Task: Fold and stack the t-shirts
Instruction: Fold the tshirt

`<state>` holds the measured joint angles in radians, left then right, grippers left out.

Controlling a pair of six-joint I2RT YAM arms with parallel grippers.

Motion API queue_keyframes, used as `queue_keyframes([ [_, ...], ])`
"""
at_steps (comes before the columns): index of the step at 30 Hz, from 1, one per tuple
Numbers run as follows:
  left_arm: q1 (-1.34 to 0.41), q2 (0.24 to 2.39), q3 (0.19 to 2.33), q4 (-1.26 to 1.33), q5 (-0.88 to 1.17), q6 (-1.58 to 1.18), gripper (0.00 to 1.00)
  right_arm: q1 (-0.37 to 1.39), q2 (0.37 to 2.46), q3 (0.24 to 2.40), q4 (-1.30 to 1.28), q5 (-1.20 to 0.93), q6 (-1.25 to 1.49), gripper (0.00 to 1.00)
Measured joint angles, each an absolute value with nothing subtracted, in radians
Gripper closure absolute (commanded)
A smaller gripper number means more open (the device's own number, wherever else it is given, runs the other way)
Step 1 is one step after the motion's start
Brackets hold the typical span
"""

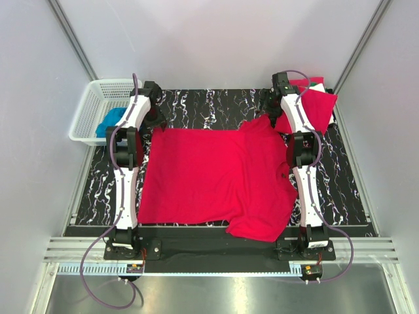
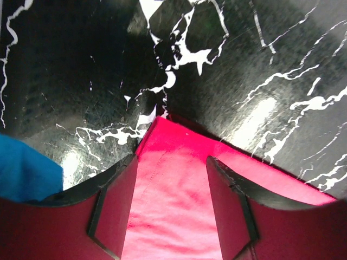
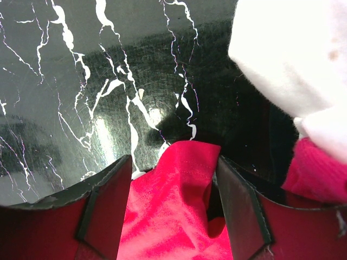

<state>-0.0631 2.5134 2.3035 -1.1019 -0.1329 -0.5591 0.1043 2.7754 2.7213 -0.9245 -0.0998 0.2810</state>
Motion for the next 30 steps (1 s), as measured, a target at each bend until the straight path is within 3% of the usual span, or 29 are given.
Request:
queue_keyframes([
  [30,-0.056,2.537,2.35,-1.127,-0.108,-0.582,0.4,0.104,2.772,2.715,-0.921,-0.107,0.281,0.29],
])
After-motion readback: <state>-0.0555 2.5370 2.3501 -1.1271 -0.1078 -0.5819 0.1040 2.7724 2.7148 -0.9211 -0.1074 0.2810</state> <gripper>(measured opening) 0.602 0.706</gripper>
